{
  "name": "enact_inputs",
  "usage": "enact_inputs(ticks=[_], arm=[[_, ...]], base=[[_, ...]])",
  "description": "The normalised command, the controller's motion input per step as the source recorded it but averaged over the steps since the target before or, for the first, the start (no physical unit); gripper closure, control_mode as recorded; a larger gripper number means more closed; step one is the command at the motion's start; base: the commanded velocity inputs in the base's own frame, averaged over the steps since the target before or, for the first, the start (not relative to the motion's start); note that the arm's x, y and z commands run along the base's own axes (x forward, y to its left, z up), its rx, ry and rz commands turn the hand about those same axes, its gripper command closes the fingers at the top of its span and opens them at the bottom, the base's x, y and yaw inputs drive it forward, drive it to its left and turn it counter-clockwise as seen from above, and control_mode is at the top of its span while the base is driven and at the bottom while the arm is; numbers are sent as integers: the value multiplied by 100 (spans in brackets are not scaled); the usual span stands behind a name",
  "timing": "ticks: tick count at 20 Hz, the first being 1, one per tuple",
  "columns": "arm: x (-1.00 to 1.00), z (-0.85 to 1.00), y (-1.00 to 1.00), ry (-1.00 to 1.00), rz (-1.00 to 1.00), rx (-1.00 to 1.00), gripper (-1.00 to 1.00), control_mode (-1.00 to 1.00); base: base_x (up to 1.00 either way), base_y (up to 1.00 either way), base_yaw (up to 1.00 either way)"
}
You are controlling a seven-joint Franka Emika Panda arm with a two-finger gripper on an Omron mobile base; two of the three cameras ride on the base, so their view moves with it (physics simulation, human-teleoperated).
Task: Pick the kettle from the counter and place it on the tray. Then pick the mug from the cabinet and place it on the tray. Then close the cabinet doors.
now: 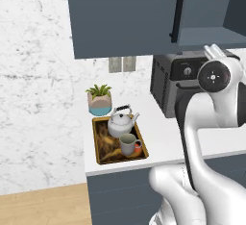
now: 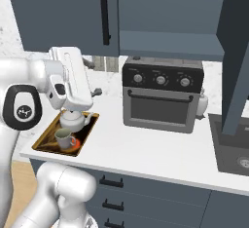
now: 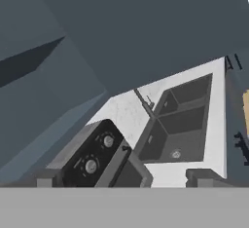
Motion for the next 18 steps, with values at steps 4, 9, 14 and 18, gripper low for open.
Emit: enact_inputs(ticks=[4,9,14,18], arm=[[-36,6,-44,-1,-14,-10,-100,-100],[-31,6,-64,-1,-24,0,-100,-100],[-34,5,-84,0,-10,0,-100,-100],[-36,3,-79,-5,-7,1,-100,-100]], base=[[0,0,0],[0,0,0],[0,0,0],[0,0,0]])
